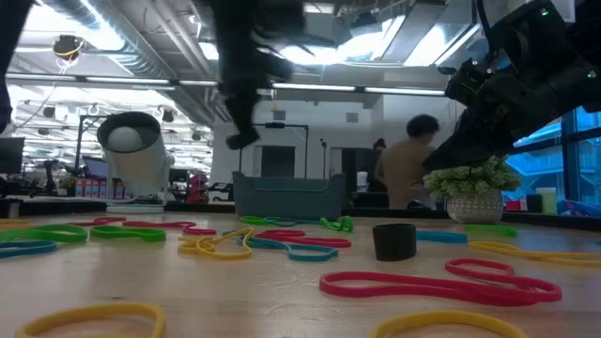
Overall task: Pick and place rubber bands into bin
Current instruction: Put the black rubber band into the blue bin, then put the blue rubber band into the blue bin
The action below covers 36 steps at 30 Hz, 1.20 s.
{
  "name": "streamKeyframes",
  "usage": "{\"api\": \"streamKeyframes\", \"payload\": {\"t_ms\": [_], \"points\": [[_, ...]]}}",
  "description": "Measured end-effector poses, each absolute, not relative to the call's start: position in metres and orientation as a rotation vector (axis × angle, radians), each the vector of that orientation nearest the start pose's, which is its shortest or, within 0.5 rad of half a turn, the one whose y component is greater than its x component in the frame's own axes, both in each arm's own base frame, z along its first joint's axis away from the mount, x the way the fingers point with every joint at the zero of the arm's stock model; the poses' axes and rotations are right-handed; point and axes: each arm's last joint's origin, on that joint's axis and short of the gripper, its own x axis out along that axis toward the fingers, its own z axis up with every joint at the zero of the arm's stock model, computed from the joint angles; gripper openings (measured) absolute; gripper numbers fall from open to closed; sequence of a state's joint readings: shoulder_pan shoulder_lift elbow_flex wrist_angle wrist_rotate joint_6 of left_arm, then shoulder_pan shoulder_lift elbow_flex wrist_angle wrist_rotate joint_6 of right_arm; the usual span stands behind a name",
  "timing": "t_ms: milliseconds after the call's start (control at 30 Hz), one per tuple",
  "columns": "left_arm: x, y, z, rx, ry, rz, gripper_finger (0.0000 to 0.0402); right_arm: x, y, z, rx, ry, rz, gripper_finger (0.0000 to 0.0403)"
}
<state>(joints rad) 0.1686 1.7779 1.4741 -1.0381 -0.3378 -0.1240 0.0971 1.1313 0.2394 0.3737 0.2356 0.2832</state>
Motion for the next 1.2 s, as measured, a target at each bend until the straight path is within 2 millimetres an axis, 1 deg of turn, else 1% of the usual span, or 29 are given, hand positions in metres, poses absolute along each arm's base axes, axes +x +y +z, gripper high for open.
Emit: {"api": "streamKeyframes", "payload": {"t_ms": [200, 300, 433, 567, 667, 833, 1033, 1133, 1200], "points": [[0.390, 0.111, 0.239, 0.089, 1.322, 0.489, 0.0003, 0.191, 0.012, 0.142, 0.191, 0.487, -0.206, 0.0023], [0.408, 0.133, 0.227, 0.090, 1.326, 0.490, 0.0003, 0.191, 0.012, 0.142, 0.191, 0.487, -0.206, 0.0023], [0.422, 0.159, 0.202, 0.023, 1.354, 0.472, 0.0003, 0.191, 0.012, 0.142, 0.191, 0.487, -0.206, 0.0023], [0.427, 0.176, 0.176, -0.035, 1.398, 0.457, 0.0006, 0.191, 0.012, 0.142, 0.191, 0.487, -0.206, 0.0023], [0.425, 0.184, 0.164, -0.077, 1.424, 0.479, 0.0019, 0.191, 0.012, 0.142, 0.191, 0.487, -0.206, 0.0023], [0.423, 0.186, 0.162, -0.123, 1.421, 0.455, 0.0064, 0.191, 0.012, 0.142, 0.191, 0.488, -0.207, 0.0023], [0.422, 0.183, 0.173, -0.118, 1.403, 0.453, 0.0115, 0.191, 0.012, 0.142, 0.191, 0.488, -0.207, 0.0023], [0.420, 0.181, 0.178, -0.112, 1.412, 0.446, 0.0130, 0.191, 0.012, 0.142, 0.191, 0.488, -0.207, 0.0023], [0.418, 0.179, 0.186, -0.111, 1.409, 0.441, 0.0135, 0.191, 0.012, 0.142, 0.192, 0.489, -0.207, 0.0023]]}}
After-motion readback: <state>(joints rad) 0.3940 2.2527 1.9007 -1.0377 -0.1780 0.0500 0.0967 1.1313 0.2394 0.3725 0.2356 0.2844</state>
